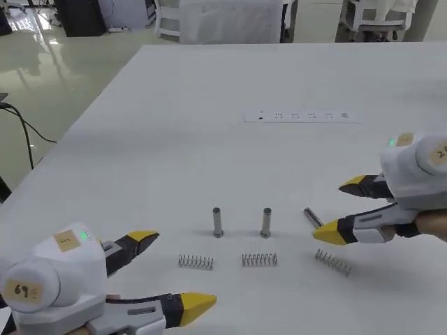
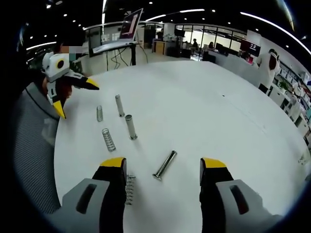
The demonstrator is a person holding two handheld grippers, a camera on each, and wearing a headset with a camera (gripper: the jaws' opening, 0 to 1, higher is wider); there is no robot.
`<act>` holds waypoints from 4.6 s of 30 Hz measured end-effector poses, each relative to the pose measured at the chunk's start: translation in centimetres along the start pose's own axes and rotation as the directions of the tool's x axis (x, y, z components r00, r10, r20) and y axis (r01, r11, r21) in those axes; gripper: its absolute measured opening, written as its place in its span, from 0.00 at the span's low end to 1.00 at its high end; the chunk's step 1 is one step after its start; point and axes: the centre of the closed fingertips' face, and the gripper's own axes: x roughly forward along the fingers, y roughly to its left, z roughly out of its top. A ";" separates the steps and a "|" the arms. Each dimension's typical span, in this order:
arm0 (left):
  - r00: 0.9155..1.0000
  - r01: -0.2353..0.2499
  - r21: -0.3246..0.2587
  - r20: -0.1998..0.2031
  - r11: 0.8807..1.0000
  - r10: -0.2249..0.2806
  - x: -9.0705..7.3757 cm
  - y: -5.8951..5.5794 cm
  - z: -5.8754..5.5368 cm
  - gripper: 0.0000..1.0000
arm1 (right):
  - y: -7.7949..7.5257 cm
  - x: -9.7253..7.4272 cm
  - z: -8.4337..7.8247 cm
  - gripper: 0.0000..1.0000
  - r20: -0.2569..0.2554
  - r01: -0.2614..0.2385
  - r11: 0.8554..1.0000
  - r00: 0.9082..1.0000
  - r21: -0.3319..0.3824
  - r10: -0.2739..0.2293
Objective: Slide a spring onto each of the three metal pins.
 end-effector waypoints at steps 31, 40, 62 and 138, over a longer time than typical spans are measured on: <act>1.000 0.023 0.053 -0.007 0.998 -0.023 0.3 0.1 0.5 0.77 | -1.3 3.7 -0.9 0.17 -0.200 0.073 0.982 0.979 0.176 -0.037; 0.999 0.047 0.065 -0.012 0.997 -0.047 0.8 0.6 1.4 0.76 | -1.9 4.6 -1.3 0.13 -0.250 0.089 0.976 0.968 0.198 -0.037; 0.998 0.067 0.050 -0.005 0.997 -0.066 1.6 0.5 1.7 0.73 | -1.4 5.1 -1.7 0.06 -0.339 0.148 0.973 0.937 0.177 -0.081; 0.997 0.081 0.076 -0.002 0.994 -0.081 1.2 -0.6 2.7 0.71 | 0.9 -0.3 -0.2 0.09 -0.177 0.115 0.964 0.981 0.238 -0.074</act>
